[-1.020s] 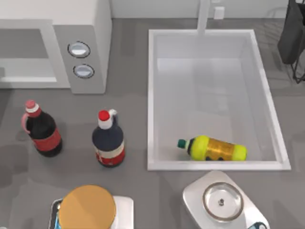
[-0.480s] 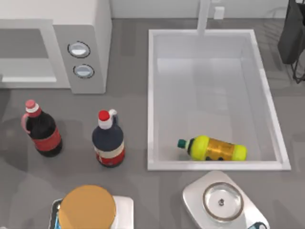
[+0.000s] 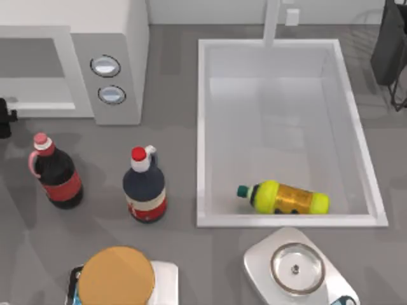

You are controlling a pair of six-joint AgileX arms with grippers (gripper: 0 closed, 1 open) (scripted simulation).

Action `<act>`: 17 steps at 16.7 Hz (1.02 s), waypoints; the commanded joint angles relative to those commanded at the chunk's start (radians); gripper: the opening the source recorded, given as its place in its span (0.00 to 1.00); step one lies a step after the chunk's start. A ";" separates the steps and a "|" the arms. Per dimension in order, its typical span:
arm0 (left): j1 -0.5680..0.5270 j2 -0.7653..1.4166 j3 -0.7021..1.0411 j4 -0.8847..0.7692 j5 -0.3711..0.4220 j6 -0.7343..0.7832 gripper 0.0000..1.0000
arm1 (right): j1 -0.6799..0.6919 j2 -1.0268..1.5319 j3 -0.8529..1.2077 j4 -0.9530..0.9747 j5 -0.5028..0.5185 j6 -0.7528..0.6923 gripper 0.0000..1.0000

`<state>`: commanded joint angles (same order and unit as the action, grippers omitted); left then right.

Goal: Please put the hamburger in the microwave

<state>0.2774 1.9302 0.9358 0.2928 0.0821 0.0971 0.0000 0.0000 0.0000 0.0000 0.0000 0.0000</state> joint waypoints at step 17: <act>-0.026 0.140 -0.120 0.584 0.204 0.020 0.00 | 0.000 0.000 0.000 0.000 0.000 0.000 1.00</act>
<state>0.2512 2.0703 0.8156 0.8767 0.2859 0.1172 0.0000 0.0000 0.0000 0.0000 0.0000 0.0000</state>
